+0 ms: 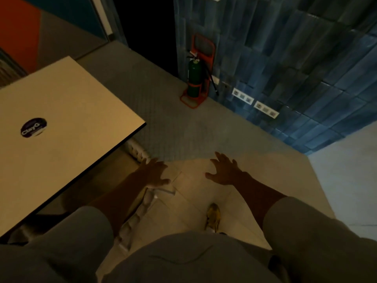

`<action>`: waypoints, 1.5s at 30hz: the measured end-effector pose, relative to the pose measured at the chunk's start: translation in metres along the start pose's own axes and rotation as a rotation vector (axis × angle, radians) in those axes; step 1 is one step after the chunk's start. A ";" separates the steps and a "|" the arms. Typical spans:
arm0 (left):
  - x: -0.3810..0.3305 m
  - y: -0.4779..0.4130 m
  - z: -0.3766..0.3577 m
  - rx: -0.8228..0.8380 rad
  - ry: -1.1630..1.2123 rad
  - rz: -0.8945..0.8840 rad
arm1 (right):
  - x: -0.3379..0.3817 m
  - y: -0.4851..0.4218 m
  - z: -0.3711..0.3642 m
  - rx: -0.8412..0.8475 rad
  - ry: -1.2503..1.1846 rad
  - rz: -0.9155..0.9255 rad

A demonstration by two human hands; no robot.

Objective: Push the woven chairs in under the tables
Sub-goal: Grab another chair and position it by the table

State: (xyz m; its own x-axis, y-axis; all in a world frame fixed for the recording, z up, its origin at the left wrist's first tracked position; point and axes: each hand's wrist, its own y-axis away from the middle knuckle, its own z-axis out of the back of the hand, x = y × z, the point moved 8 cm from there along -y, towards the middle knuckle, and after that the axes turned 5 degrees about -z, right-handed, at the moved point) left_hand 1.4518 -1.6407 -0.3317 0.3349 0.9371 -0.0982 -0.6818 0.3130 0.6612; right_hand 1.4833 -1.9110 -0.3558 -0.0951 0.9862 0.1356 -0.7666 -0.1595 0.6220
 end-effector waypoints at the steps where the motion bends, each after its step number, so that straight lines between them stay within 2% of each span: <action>1: -0.005 -0.010 0.012 -0.001 -0.007 0.010 | -0.012 -0.008 0.011 0.003 0.004 -0.003; 9: -0.030 -0.081 0.095 -0.079 0.052 0.096 | -0.088 -0.078 0.106 -0.009 0.077 0.009; 19: -0.003 -0.138 0.130 -0.100 0.138 0.181 | -0.062 -0.152 0.175 0.040 0.216 0.154; 26: 0.065 -0.190 0.162 -0.103 0.202 0.222 | -0.019 -0.227 0.229 0.040 0.284 0.218; 32: 0.155 -0.226 0.206 -0.129 0.259 0.242 | 0.028 -0.307 0.288 0.085 0.328 0.240; 38: 0.242 -0.247 0.257 -0.162 0.280 0.281 | 0.083 -0.370 0.349 0.040 0.238 0.260; 45: 0.298 -0.252 0.291 -0.264 0.481 0.253 | 0.152 -0.454 0.369 0.034 0.235 0.339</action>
State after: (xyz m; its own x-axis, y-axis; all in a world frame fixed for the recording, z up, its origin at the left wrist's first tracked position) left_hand 1.9126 -1.4852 -0.3116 -0.1484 0.9330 -0.3279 -0.8612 0.0411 0.5067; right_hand 2.0514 -1.7051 -0.3325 -0.4845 0.8601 0.1595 -0.6461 -0.4748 0.5976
